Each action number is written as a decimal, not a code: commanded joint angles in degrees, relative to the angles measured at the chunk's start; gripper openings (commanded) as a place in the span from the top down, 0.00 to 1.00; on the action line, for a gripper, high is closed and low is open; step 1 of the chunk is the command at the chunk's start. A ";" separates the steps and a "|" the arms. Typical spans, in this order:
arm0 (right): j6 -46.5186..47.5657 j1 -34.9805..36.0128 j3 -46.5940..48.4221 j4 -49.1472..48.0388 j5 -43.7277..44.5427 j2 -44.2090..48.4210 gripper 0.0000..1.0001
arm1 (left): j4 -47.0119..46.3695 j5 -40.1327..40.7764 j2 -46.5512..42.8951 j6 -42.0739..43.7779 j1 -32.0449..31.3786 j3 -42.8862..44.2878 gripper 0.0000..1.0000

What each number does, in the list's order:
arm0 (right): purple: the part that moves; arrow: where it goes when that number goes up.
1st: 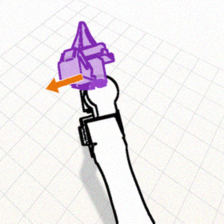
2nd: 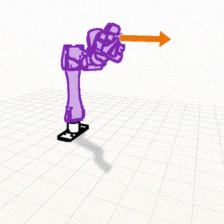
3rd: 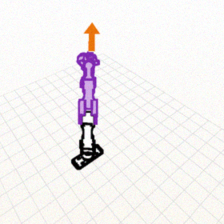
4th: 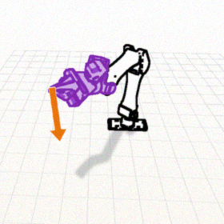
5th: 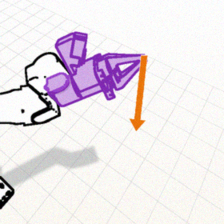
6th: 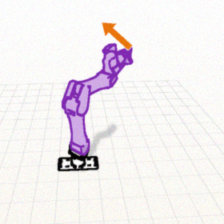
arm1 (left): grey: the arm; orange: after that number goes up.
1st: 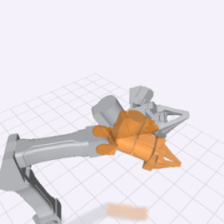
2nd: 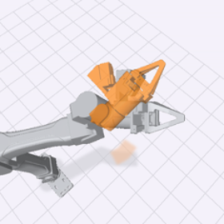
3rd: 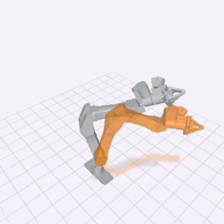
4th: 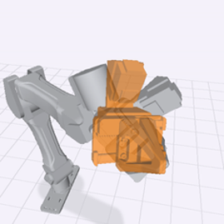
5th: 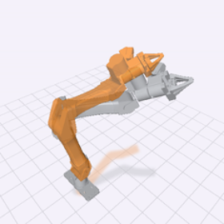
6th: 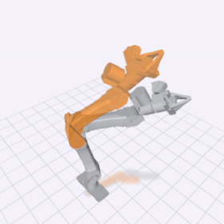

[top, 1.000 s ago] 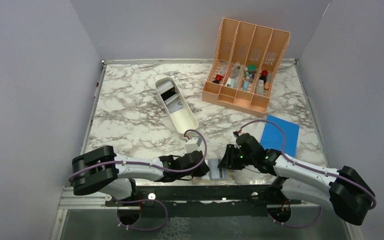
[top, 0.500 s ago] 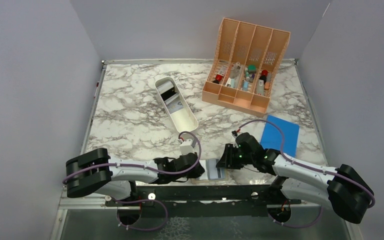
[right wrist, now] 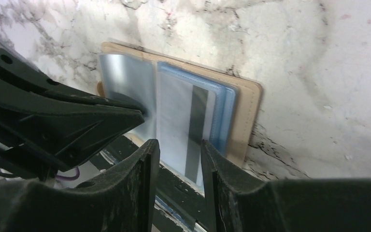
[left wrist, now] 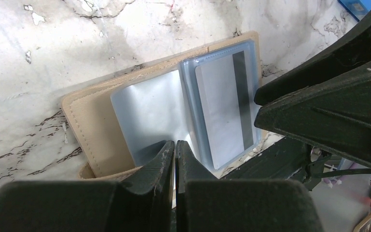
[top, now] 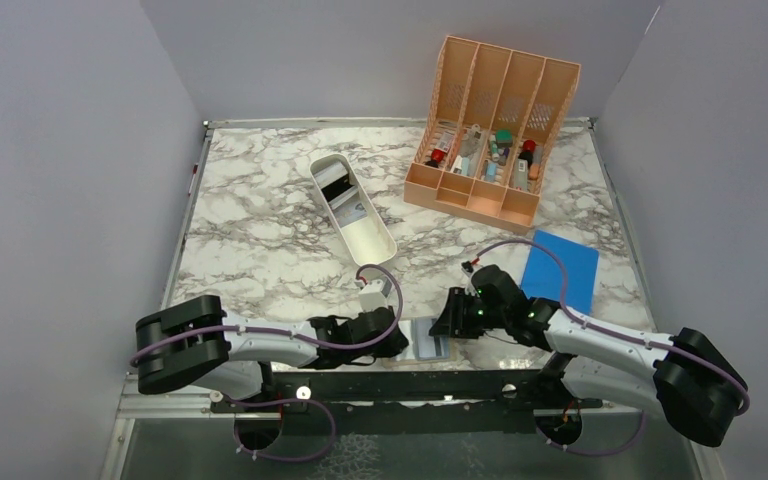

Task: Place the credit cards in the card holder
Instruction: Turn over the card slot in the card holder.

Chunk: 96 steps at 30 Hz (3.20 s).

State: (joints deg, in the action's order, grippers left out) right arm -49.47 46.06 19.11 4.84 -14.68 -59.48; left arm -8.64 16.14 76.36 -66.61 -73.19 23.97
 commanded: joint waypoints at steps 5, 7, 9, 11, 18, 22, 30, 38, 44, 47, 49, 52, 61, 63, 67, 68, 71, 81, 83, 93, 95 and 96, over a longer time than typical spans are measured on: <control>1.11 0.25 0.98 5.08 4.43 1.92 0.59 | 3.27 2.46 -2.94 1.48 0.01 1.24 0.87; 1.15 0.25 0.43 4.12 3.34 2.11 0.59 | 6.80 3.71 -4.63 2.07 0.06 3.03 0.83; 1.03 0.25 0.14 3.04 2.57 1.57 0.59 | 8.80 4.49 -5.91 2.14 0.05 3.33 0.81; 0.87 0.25 0.05 1.97 1.70 0.79 0.59 | 9.52 4.75 -6.82 1.61 0.03 2.45 0.79; 0.66 0.25 -0.17 0.14 0.66 -0.99 0.59 | 9.83 4.56 -6.48 0.42 0.02 0.18 0.75; 0.13 0.25 -0.35 -0.37 -0.22 -0.93 0.59 | 11.38 5.49 -5.50 0.35 0.06 0.14 0.74; -0.34 0.25 -1.10 -2.08 -1.63 -0.50 0.59 | 8.82 5.65 -4.48 0.34 0.05 -1.87 0.83; -0.54 0.25 -0.99 -3.17 -1.53 -2.18 0.59 | 6.86 5.22 -4.35 -0.14 0.00 -2.82 0.83; -0.89 0.25 -1.01 -4.66 -2.99 -3.87 0.59 | 5.80 4.62 -3.50 -0.19 0.02 -2.66 0.83; -1.08 0.25 -0.85 -4.90 -3.78 -3.49 0.59 | 5.53 4.45 -3.03 -0.11 0.05 -2.48 0.83; -1.27 0.25 -0.83 -5.13 -4.31 -2.94 0.59 | 5.38 4.36 -2.89 -0.10 0.05 -2.52 0.83; -1.55 0.25 -0.90 -5.64 -4.78 -2.24 0.59 | 5.05 4.16 -2.79 -0.10 0.06 -2.61 0.83; -1.75 0.25 -0.92 -6.94 -4.38 -4.74 0.59 | 4.90 4.07 -3.31 -0.36 0.04 -2.87 0.83; -1.81 0.25 -0.83 -7.18 -4.22 -5.24 0.59 | 4.78 3.92 -3.32 -0.45 0.04 -2.95 0.83; -1.99 0.25 -0.74 -8.66 -5.27 -6.09 0.59 | 4.10 3.55 -3.19 -0.63 0.02 -3.22 0.83; -2.06 0.23 -0.68 -8.94 -5.56 -6.28 0.59 | 3.90 3.47 -3.11 -0.70 0.04 -3.22 0.83; -2.27 0.25 -0.57 -10.00 -6.59 -6.79 0.59 | 3.57 3.39 -2.84 -0.65 0.02 -3.16 0.83; -4.02 0.25 -1.71 -14.96 -10.01 -6.61 0.59 | 3.20 3.11 -2.40 -0.63 0.06 -2.82 0.83; -4.02 0.25 -1.71 -14.85 -9.74 -5.91 0.59 | 3.24 3.11 -2.43 -0.63 0.05 -2.85 0.83; -3.74 0.25 -1.28 -15.55 -10.31 -6.60 0.59 | 3.13 3.28 -4.26 -1.22 0.03 -3.17 0.83; -3.68 0.25 -1.04 -16.26 -10.88 -6.53 0.58 | 3.01 3.36 -4.68 -1.41 0.06 -3.53 0.83; -3.62 0.25 -0.95 -16.61 -11.24 -6.46 0.57 | 3.01 3.37 -4.80 -1.48 0.01 -3.64 0.83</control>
State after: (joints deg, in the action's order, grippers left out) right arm -52.97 46.06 18.15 -8.27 -23.51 -65.98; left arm -6.81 19.97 72.69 -67.48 -73.19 21.71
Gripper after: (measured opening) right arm 0.415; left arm 0.167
